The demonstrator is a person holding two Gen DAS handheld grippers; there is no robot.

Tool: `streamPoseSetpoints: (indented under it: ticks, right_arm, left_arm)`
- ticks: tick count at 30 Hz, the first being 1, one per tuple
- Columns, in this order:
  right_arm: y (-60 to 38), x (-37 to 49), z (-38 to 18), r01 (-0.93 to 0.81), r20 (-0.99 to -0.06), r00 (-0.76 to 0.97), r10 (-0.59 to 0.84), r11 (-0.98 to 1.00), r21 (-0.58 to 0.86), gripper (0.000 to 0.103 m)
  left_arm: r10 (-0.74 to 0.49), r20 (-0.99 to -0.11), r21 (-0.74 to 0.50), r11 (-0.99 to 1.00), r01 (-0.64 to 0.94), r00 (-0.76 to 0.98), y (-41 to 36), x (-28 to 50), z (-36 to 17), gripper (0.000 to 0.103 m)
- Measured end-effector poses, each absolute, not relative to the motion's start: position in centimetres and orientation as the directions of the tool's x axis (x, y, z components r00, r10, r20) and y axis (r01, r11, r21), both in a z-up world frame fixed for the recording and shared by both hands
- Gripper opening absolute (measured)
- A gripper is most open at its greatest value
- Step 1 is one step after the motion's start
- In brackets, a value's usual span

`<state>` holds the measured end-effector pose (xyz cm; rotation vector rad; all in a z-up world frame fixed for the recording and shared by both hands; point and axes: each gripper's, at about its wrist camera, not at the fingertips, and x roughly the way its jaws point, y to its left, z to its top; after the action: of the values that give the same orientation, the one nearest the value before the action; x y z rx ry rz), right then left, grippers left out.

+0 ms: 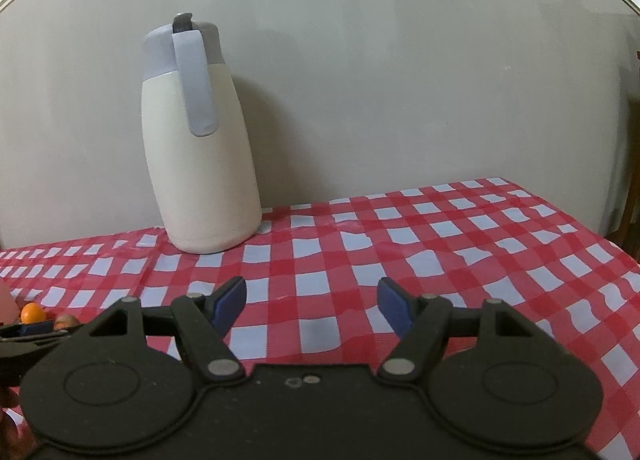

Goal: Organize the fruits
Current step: 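Move the left gripper to the cut fruit and close on it, then carry the cut fruit with the left gripper into the red box and release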

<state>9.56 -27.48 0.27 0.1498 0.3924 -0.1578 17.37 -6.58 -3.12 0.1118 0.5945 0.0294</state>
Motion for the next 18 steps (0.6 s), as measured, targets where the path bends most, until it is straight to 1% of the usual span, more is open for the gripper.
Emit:
streamPoseSetpoints:
  ticks: [10, 18]
  right_arm:
    - [-27.4, 9.5, 0.4, 0.177, -0.385, 0.916, -0.116, 0.976, 0.126, 0.072]
    - [-25.1, 9.2, 1.0, 0.138, -0.377, 0.923, -0.081, 0.982, 0.127, 0.072]
  left_arm:
    - [0.050, -0.519, 0.114, 0.993, 0.010, 0.854, -5.9, 15.7, -1.6, 0.030]
    - [0.068, -0.483, 0.121, 0.993, -0.010, 0.873, -3.3, 13.1, 0.6, 0.030]
